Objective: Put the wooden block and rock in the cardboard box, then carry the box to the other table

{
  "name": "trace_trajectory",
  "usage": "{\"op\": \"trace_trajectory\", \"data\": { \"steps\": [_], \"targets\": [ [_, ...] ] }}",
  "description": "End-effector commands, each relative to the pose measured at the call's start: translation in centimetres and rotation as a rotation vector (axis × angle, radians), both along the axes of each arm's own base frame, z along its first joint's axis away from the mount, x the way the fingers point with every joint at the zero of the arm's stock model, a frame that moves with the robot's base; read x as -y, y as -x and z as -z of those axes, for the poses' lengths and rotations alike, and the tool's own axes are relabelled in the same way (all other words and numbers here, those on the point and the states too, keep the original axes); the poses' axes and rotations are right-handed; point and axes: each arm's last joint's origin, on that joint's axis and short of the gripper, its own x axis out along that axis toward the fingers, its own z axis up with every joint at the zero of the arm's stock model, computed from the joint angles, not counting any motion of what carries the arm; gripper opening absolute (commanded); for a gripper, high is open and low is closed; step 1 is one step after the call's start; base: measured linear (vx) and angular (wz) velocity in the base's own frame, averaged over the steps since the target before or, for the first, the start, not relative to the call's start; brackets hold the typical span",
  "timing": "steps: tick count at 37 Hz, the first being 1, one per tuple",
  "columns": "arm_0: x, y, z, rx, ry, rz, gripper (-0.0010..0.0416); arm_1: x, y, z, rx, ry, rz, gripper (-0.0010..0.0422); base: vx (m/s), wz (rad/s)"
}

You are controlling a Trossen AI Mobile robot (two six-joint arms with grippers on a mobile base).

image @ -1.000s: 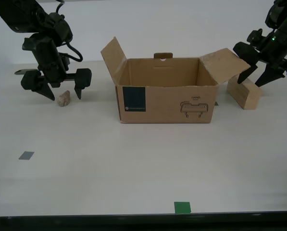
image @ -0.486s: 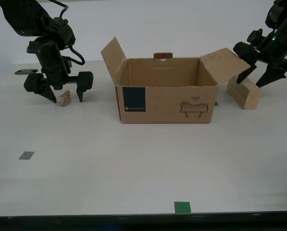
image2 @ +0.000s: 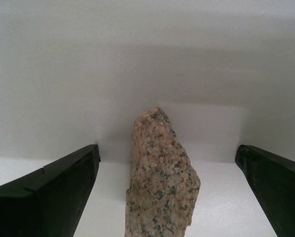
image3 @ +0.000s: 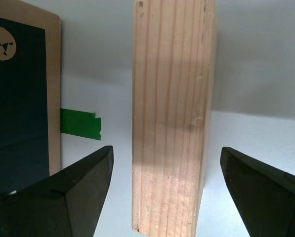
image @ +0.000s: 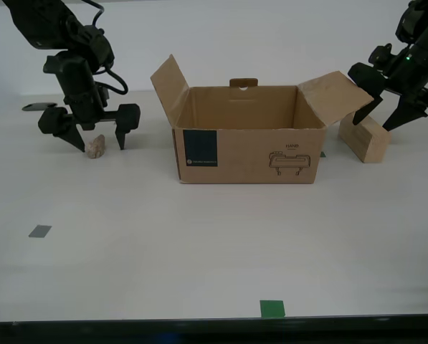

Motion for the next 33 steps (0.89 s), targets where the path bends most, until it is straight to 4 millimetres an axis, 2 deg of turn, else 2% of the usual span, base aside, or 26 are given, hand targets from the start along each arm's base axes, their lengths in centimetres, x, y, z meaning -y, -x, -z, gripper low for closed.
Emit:
{"op": "trace_trajectory", "data": {
  "steps": [1,11,19,23,33],
  "targets": [
    [0.0,0.0,0.0,-0.003,0.001,-0.001,0.0285,0.0,0.2,0.1,-0.026,0.011,0.002,0.0389,0.000,0.000],
    [-0.1,0.1,0.0,-0.018,-0.001,-0.003,0.0242,0.0,0.5,0.2,-0.064,0.004,0.002,0.0389,0.000,0.000],
    [-0.3,0.6,0.8,-0.020,-0.001,-0.005,0.0231,0.0,0.5,0.2,-0.064,0.004,0.002,0.0389,0.000,0.000],
    [-0.3,0.9,1.4,-0.005,0.001,-0.006,0.0241,0.0,0.5,0.2,-0.064,0.004,0.002,0.0389,0.000,0.000],
    [-0.3,0.6,1.6,0.046,0.006,-0.007,0.0300,0.0,0.5,0.2,-0.063,0.004,0.003,0.0389,0.000,0.000]
  ]
}}
